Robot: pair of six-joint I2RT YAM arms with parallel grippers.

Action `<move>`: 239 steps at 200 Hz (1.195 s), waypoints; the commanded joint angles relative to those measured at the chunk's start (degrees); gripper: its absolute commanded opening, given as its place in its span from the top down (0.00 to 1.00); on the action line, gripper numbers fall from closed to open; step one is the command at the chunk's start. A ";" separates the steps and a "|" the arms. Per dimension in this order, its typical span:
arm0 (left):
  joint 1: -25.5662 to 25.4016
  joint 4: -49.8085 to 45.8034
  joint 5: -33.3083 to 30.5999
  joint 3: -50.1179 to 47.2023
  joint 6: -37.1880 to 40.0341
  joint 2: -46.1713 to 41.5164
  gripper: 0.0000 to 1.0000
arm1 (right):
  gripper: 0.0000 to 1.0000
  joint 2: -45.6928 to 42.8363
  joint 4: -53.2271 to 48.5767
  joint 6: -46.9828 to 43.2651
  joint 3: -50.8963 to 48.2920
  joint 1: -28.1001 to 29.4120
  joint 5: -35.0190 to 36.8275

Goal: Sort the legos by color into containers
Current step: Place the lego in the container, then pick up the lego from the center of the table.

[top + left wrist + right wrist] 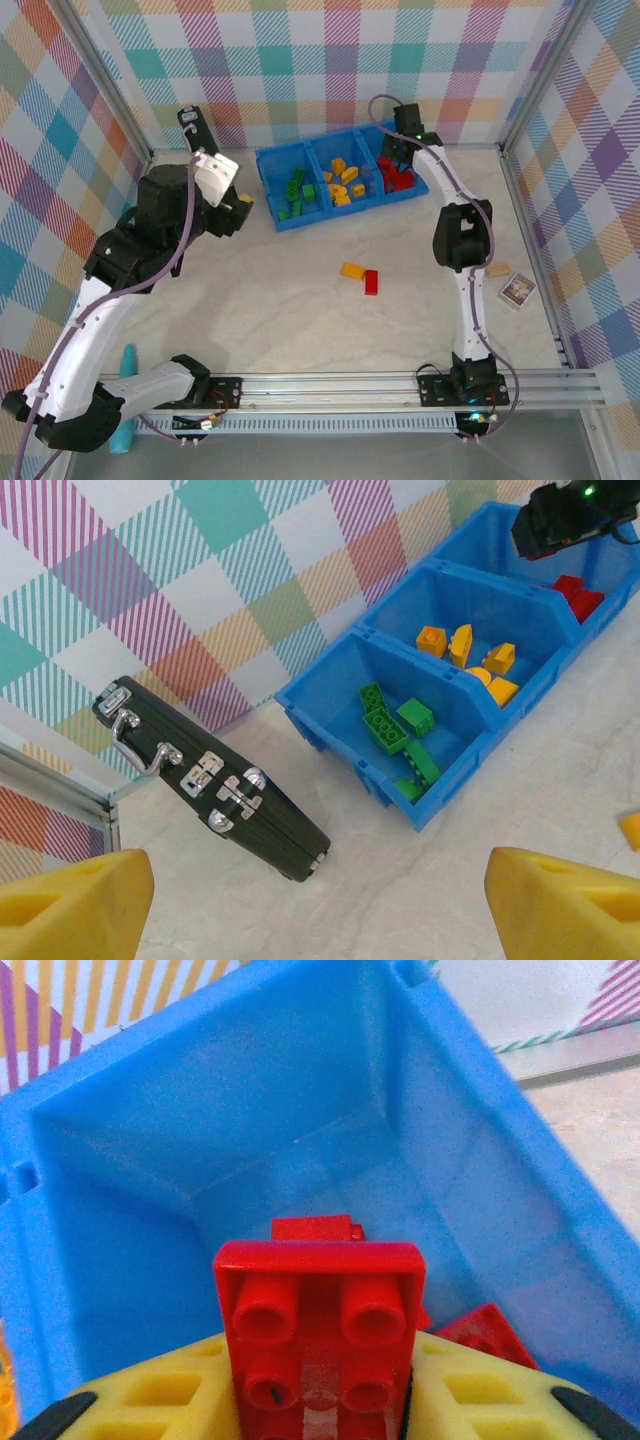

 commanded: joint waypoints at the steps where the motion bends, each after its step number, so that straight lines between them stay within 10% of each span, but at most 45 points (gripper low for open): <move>1: 0.62 -1.86 0.39 1.95 -1.32 0.10 0.14 | 0.56 2.49 -5.56 -1.38 6.80 -0.41 -1.81; 68: 0.62 -1.59 1.41 2.17 -1.30 0.13 0.14 | 0.46 -4.60 -4.90 -1.69 -2.03 -0.43 -2.09; 159: 0.80 2.27 4.33 -4.12 -0.35 -6.11 0.14 | 0.30 -45.00 0.42 -2.99 -49.25 3.28 -7.22; 239: 0.86 1.56 7.25 -3.72 -2.37 -6.59 0.14 | 0.21 -59.08 2.93 9.28 -76.09 13.22 -12.39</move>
